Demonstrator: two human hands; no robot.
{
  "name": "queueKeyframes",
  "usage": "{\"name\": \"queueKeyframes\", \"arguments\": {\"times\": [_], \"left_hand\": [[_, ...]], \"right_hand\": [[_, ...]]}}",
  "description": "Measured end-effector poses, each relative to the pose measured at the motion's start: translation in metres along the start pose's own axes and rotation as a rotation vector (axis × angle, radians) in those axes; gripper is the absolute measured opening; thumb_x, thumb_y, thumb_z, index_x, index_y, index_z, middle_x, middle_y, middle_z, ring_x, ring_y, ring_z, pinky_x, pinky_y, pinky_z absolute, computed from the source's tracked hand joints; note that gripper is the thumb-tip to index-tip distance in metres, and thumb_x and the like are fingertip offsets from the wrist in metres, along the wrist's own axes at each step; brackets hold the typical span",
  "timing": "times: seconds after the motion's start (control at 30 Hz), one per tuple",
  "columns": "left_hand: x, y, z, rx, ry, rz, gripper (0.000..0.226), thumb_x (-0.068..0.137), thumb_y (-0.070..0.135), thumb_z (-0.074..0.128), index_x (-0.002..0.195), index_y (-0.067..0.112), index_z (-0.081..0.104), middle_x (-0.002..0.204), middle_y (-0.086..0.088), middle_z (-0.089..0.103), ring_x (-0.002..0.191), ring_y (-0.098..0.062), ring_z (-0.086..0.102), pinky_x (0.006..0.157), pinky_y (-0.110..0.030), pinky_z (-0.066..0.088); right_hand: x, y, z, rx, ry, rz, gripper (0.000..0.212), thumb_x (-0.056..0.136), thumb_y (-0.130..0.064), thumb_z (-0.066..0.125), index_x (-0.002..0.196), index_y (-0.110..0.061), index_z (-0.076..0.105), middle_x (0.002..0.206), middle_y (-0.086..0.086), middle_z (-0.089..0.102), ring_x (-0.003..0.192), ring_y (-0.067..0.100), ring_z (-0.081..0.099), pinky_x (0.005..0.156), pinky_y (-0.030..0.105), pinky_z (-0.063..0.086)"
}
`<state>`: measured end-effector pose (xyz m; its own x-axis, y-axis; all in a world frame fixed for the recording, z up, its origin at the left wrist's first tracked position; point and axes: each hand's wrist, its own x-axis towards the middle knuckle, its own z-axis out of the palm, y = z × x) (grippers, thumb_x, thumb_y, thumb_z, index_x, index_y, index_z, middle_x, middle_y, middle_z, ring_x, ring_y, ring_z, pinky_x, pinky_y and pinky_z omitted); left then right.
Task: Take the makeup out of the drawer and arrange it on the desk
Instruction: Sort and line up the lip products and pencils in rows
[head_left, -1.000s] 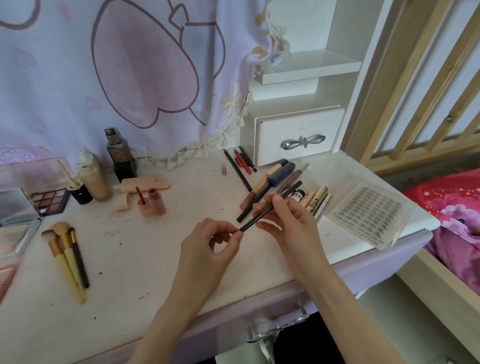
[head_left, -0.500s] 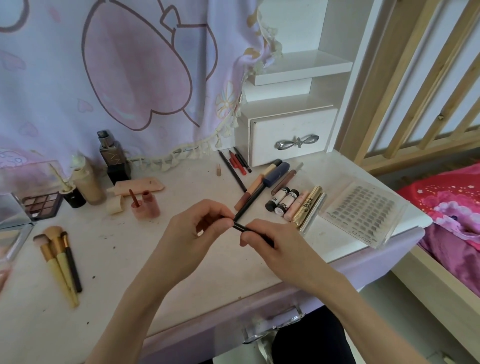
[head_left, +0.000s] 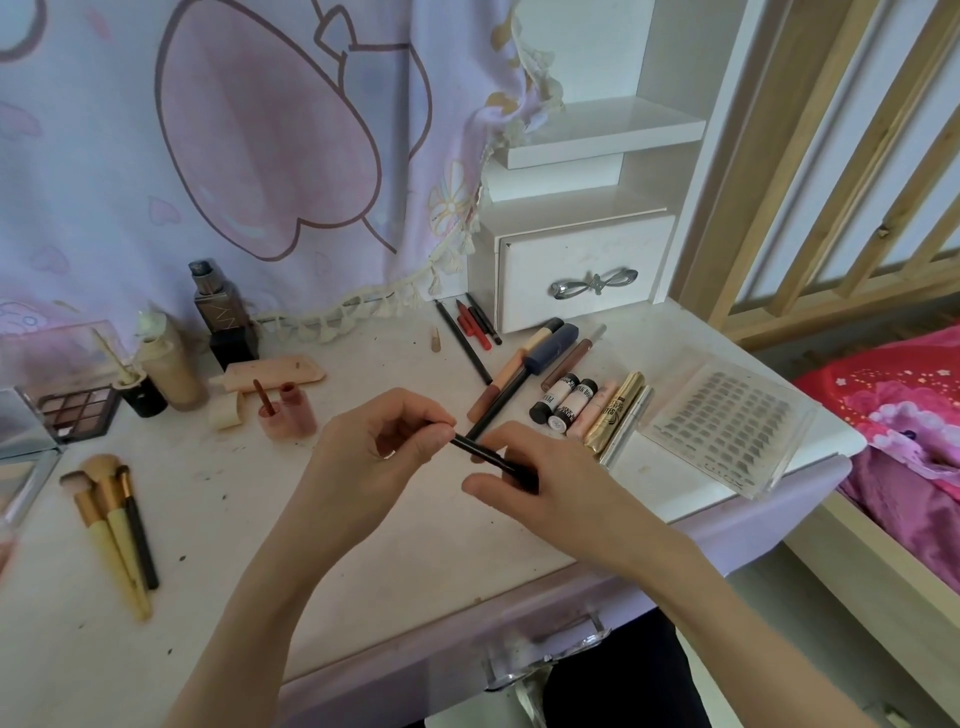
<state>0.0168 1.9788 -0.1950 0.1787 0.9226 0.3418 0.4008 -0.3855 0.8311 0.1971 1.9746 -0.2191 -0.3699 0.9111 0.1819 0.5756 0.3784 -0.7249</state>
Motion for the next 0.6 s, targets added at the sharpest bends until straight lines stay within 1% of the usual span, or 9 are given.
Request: {"name": "queueKeyframes", "arguments": {"times": [0.1,0.17,0.23,0.27,0.33,0.4,0.47,0.53,0.6], "left_hand": [[0.001,-0.006,-0.005,-0.065,0.053,-0.026,0.014,0.082,0.01,0.064,0.08,0.024,0.065,0.062,0.014,0.062,0.056,0.002,0.053,0.056,-0.008,0.042],[0.003,-0.01,-0.011,-0.129,0.094,-0.065,0.004,0.078,0.02,0.065,0.082,0.023,0.066,0.061,0.01,0.063,0.054,0.0,0.053,0.056,-0.01,0.044],[0.006,-0.016,-0.014,-0.202,0.176,-0.095,0.009,0.076,0.026,0.064,0.083,0.02,0.066,0.061,0.008,0.063,0.054,-0.001,0.053,0.056,-0.011,0.045],[0.008,-0.019,-0.014,-0.231,0.233,-0.108,0.009,0.079,0.024,0.063,0.084,0.017,0.065,0.061,0.008,0.063,0.054,-0.002,0.053,0.056,-0.011,0.045],[0.014,-0.026,-0.009,-0.246,0.356,-0.165,0.005,0.083,0.018,0.064,0.084,0.013,0.064,0.062,0.009,0.064,0.054,-0.002,0.054,0.054,-0.01,0.045],[0.024,-0.034,0.003,-0.212,0.445,-0.267,0.001,0.084,0.016,0.064,0.084,0.016,0.063,0.067,0.007,0.066,0.054,0.0,0.056,0.054,-0.011,0.045],[0.038,-0.043,0.015,-0.137,0.496,-0.359,0.004,0.085,0.016,0.062,0.083,0.018,0.06,0.076,0.003,0.067,0.061,-0.001,0.059,0.056,-0.014,0.045],[0.055,-0.05,0.024,-0.036,0.537,-0.412,0.003,0.087,0.016,0.058,0.084,0.016,0.057,0.079,0.003,0.063,0.067,-0.004,0.056,0.053,-0.009,0.04],[0.071,-0.057,0.031,0.04,0.569,-0.429,0.004,0.087,0.014,0.055,0.084,0.013,0.053,0.076,0.006,0.055,0.064,-0.003,0.049,0.048,-0.007,0.038]], "right_hand": [[0.0,0.004,-0.01,-0.001,-0.027,0.063,0.015,0.083,-0.045,0.061,0.092,-0.035,0.053,0.065,-0.011,0.052,0.055,-0.001,0.046,0.053,0.012,0.036],[-0.001,0.007,-0.019,-0.03,-0.079,0.077,0.006,0.088,-0.035,0.058,0.093,-0.031,0.058,0.075,-0.008,0.057,0.059,0.002,0.047,0.056,0.014,0.038],[-0.001,0.009,-0.027,-0.041,-0.113,0.103,0.008,0.092,-0.028,0.055,0.095,-0.027,0.062,0.077,-0.008,0.061,0.065,0.006,0.053,0.06,0.016,0.041],[0.0,0.01,-0.031,-0.028,-0.107,0.123,0.011,0.093,-0.025,0.053,0.095,-0.025,0.064,0.075,-0.011,0.062,0.065,0.005,0.055,0.06,0.016,0.043],[0.004,0.011,-0.036,0.036,-0.062,0.164,0.015,0.094,-0.023,0.051,0.093,-0.019,0.066,0.063,-0.012,0.063,0.055,0.0,0.053,0.052,0.013,0.04],[0.014,0.009,-0.038,0.146,0.006,0.213,0.018,0.096,-0.023,0.048,0.094,-0.016,0.065,0.056,-0.006,0.064,0.045,0.002,0.051,0.044,0.013,0.039],[0.031,0.006,-0.037,0.201,0.075,0.249,0.021,0.097,-0.025,0.046,0.095,-0.017,0.065,0.053,-0.002,0.065,0.041,0.007,0.051,0.039,0.015,0.039],[0.054,0.003,-0.033,0.12,0.112,0.261,0.027,0.097,-0.028,0.044,0.09,-0.012,0.064,0.05,-0.004,0.065,0.042,0.006,0.053,0.044,0.015,0.041],[0.08,0.002,-0.028,-0.011,0.15,0.259,0.033,0.095,-0.033,0.045,0.085,-0.008,0.063,0.053,-0.001,0.066,0.056,0.009,0.06,0.061,0.02,0.047]]}}
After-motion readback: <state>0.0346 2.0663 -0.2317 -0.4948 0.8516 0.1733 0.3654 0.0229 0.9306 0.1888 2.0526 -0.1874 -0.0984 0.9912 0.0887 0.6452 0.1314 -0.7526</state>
